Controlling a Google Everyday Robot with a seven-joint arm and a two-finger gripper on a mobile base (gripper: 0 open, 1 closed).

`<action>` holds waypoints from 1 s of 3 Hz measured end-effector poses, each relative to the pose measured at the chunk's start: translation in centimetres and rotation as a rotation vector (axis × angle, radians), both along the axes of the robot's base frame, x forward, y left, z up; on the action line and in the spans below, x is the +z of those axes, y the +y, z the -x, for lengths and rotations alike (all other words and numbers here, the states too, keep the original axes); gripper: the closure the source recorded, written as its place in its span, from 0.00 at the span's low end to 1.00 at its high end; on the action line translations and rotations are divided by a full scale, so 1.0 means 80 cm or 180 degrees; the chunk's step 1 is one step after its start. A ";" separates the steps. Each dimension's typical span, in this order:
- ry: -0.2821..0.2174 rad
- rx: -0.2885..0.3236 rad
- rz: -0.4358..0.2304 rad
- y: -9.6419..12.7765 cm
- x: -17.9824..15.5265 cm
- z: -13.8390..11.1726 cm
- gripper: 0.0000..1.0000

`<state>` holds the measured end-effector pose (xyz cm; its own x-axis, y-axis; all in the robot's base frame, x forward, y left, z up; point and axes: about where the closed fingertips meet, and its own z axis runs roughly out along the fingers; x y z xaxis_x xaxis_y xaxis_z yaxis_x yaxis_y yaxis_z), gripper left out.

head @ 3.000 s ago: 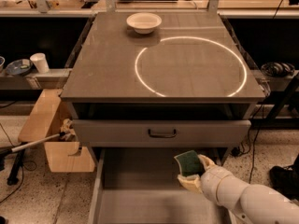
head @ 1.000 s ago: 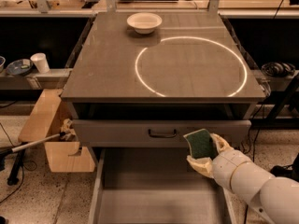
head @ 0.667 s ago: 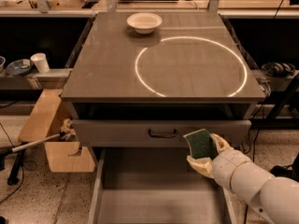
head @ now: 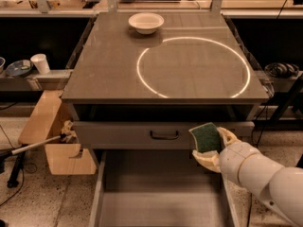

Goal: Pick sponge from middle drawer and place on counter

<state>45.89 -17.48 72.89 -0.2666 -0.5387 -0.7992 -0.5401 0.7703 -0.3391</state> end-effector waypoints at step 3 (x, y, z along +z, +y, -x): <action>-0.0177 -0.0065 0.0307 -0.021 0.108 -0.003 1.00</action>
Offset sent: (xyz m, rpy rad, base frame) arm -0.0014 -0.0250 0.0910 -0.0851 -0.0533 -0.0335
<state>46.11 -19.18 81.52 -0.2350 -0.6088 -0.7577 -0.5029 0.7433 -0.4412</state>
